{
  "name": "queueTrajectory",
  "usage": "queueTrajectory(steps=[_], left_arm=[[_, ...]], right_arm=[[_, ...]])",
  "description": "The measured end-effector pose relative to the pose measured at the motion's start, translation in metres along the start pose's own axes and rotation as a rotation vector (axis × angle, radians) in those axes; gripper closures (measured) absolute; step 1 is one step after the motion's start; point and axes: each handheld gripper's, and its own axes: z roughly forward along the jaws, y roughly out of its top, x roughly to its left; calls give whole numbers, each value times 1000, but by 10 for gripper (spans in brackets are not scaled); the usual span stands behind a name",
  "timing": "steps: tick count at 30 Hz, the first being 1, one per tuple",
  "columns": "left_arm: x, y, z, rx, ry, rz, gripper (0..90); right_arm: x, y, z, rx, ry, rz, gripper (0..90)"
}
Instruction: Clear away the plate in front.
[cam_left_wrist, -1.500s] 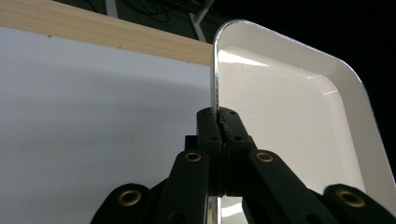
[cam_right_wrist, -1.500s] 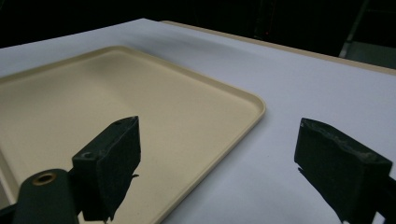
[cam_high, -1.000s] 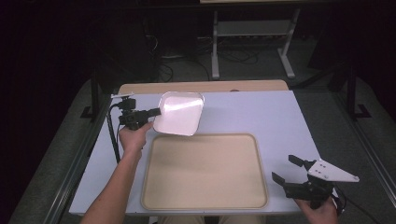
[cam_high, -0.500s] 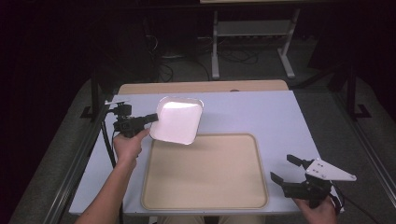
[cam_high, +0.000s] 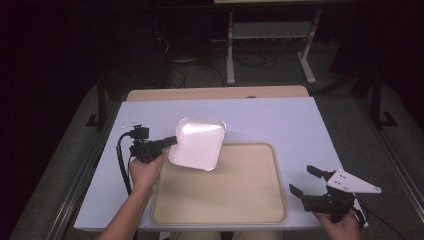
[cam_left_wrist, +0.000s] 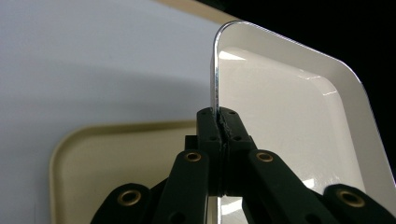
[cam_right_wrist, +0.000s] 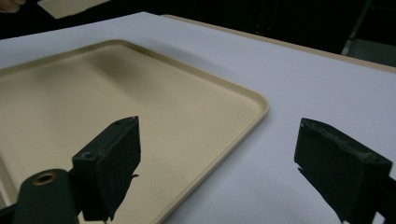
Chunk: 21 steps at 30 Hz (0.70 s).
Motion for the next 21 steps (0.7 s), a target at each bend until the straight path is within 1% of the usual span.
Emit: queueTrajectory(steps=[1,3,5,7,8,10,13,14,17,19,21], left_arm=[[0,-3,1,-2,11,-5,888],[-1,-9,4,-1,11,-15,888],[-2,-14,6,2,26,-7,887],[-2,-16,7,5,24,-9,888],[-1,-20,8,4,17,-26,888],[0,-22,9,4,20,-26,887],[0,-30,9,9,27,-31,887],[0,-30,9,9,27,-31,887],[1,-41,11,8,39,-51,887],[0,-45,13,8,45,-46,888],[-3,-50,13,-4,66,-43,888]], right_arm=[[0,0,-1,0,0,-2,135],[1,0,-2,-5,0,-6,135],[1,0,-2,-5,1,-4,135],[1,0,-2,-3,2,-3,135],[1,0,-2,-4,2,-4,135],[1,0,-3,-6,1,-5,135],[1,0,-2,-3,4,-5,133],[1,0,-2,-1,4,-4,133],[2,0,-2,0,1,-8,133],[2,0,-3,2,-1,-9,133],[2,0,-3,-2,-3,-9,133]])
